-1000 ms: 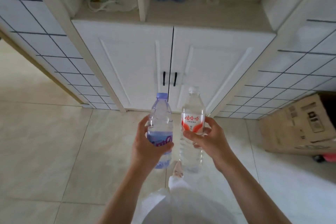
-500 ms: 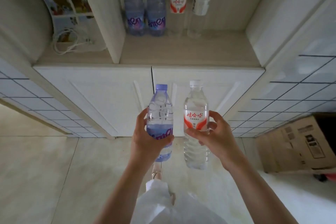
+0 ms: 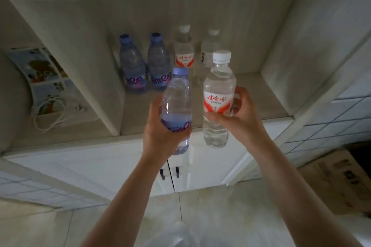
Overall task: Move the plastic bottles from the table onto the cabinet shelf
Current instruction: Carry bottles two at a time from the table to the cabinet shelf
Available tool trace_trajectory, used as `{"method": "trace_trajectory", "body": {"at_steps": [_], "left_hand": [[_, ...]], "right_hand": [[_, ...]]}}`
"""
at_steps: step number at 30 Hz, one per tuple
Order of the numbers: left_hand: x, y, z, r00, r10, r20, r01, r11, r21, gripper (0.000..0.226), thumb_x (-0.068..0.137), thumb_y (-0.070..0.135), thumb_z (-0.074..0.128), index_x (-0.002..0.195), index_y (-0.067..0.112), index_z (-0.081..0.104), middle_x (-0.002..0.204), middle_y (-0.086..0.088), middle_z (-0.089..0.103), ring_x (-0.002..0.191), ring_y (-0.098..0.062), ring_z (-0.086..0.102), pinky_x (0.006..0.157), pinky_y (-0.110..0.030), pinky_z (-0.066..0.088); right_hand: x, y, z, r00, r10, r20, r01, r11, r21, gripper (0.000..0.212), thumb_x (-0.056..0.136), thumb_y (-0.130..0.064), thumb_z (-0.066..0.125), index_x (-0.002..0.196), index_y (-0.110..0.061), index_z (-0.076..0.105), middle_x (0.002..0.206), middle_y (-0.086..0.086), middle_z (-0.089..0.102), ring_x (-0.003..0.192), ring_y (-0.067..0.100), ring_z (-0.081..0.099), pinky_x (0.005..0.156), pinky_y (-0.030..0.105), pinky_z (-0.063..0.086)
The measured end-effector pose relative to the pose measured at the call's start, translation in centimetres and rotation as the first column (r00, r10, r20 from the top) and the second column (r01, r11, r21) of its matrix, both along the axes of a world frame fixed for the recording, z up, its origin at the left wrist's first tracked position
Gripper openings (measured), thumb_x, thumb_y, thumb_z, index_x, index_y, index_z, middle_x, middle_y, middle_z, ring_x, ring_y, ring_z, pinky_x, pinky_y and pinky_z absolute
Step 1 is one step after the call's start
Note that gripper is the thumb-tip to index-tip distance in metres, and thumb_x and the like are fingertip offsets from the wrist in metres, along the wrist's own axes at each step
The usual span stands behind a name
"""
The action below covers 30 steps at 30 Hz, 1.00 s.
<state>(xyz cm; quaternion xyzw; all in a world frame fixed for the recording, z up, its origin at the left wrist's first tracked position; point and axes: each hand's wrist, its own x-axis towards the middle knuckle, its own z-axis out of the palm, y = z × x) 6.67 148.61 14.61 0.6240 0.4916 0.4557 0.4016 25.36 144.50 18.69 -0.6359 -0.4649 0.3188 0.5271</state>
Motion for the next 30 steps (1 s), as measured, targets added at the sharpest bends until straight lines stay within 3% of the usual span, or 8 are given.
{"method": "trace_trajectory", "body": {"at_steps": [6, 8, 13, 17, 19, 23, 27, 30], "left_hand": [[2.4, 3.6, 0.3, 0.997, 0.047, 0.062, -0.051, 0.997, 0.058, 0.089, 0.057, 0.013, 0.091, 0.132, 0.027, 0.045, 0.117, 0.014, 0.061, 0.106, -0.003, 0.06, 0.089, -0.025, 0.054], [3.2, 4.3, -0.2, 0.993, 0.087, 0.077, -0.092, 0.993, 0.07, 0.086, 0.057, 0.012, 0.091, 0.129, 0.025, 0.045, 0.116, 0.013, 0.061, 0.104, -0.004, 0.061, 0.088, -0.025, 0.054], [4.5, 5.0, -1.5, 0.982, 0.18, 0.065, -0.186, 0.977, 0.103, 0.089, 0.056, 0.012, 0.091, 0.13, 0.024, 0.044, 0.118, 0.01, 0.06, 0.105, -0.008, 0.06, 0.083, -0.027, 0.055], [4.8, 5.1, -2.6, 0.974, 0.219, 0.057, -0.224, 0.97, 0.093, 0.089, 0.056, 0.015, 0.091, 0.129, 0.029, 0.043, 0.118, 0.012, 0.059, 0.106, -0.011, 0.061, 0.082, -0.042, 0.058], [4.8, 5.1, -3.2, 0.976, 0.211, 0.054, -0.215, 0.973, 0.08, 0.09, 0.057, 0.015, 0.091, 0.131, 0.03, 0.042, 0.12, 0.013, 0.058, 0.109, -0.011, 0.06, 0.081, -0.043, 0.059], [4.5, 4.9, -3.6, 0.981, 0.19, 0.025, -0.192, 0.977, 0.092, 0.09, 0.06, 0.012, 0.091, 0.133, 0.024, 0.04, 0.123, 0.009, 0.056, 0.112, -0.009, 0.058, 0.087, -0.03, 0.057], [4.5, 4.4, -3.8, 0.976, 0.207, -0.07, -0.203, 0.977, 0.062, 0.086, 0.062, 0.021, 0.09, 0.131, 0.023, 0.039, 0.122, 0.008, 0.06, 0.105, -0.008, 0.062, 0.08, -0.027, 0.059], [4.7, 3.4, -4.3, 0.949, 0.273, -0.158, -0.257, 0.96, 0.115, 0.088, 0.064, 0.03, 0.088, 0.135, 0.019, 0.038, 0.123, 0.003, 0.06, 0.103, -0.013, 0.062, 0.074, -0.026, 0.058]], "right_hand": [[1.8, 4.5, 0.2, 0.998, 0.046, -0.033, -0.043, 0.994, 0.098, 0.067, 0.064, -0.003, 0.085, 0.111, -0.03, 0.045, 0.108, -0.007, 0.064, 0.097, 0.004, 0.066, 0.08, 0.02, 0.055], [2.4, 5.6, -0.3, 0.999, 0.052, 0.003, -0.052, 0.993, 0.105, 0.07, 0.065, -0.001, 0.084, 0.118, -0.02, 0.043, 0.108, -0.006, 0.064, 0.094, -0.001, 0.066, 0.078, 0.016, 0.052], [3.7, 6.7, -1.7, 0.993, 0.091, 0.075, -0.097, 0.991, 0.091, 0.073, 0.064, -0.008, 0.087, 0.122, -0.018, 0.043, 0.115, 0.0, 0.062, 0.102, 0.005, 0.064, 0.084, 0.018, 0.052], [4.0, 6.9, -2.7, 0.991, 0.124, 0.05, -0.127, 0.99, 0.067, 0.071, 0.064, -0.006, 0.086, 0.118, -0.023, 0.043, 0.108, -0.006, 0.063, 0.095, -0.003, 0.065, 0.08, 0.016, 0.053], [4.2, 6.8, -3.3, 0.987, 0.16, 0.021, -0.161, 0.985, 0.064, 0.073, 0.064, -0.004, 0.086, 0.116, -0.032, 0.043, 0.11, -0.01, 0.062, 0.102, 0.001, 0.064, 0.086, 0.022, 0.053], [4.4, 6.4, -3.8, 0.971, 0.24, -0.021, -0.238, 0.97, 0.053, 0.076, 0.068, -0.005, 0.084, 0.121, -0.039, 0.041, 0.118, -0.01, 0.06, 0.113, 0.006, 0.061, 0.092, 0.024, 0.051], [4.1, 5.6, -5.0, 0.991, 0.137, -0.005, -0.136, 0.988, 0.08, 0.086, 0.06, -0.037, 0.085, 0.13, -0.04, 0.035, 0.13, -0.002, 0.054, 0.117, 0.017, 0.06, 0.095, 0.043, 0.053], [2.8, 4.7, -6.3, 0.998, 0.045, 0.052, -0.049, 0.995, 0.088, 0.106, 0.056, -0.035, 0.087, 0.139, -0.031, 0.021, 0.139, 0.0, 0.041, 0.123, 0.02, 0.054, 0.096, 0.044, 0.052]]}}
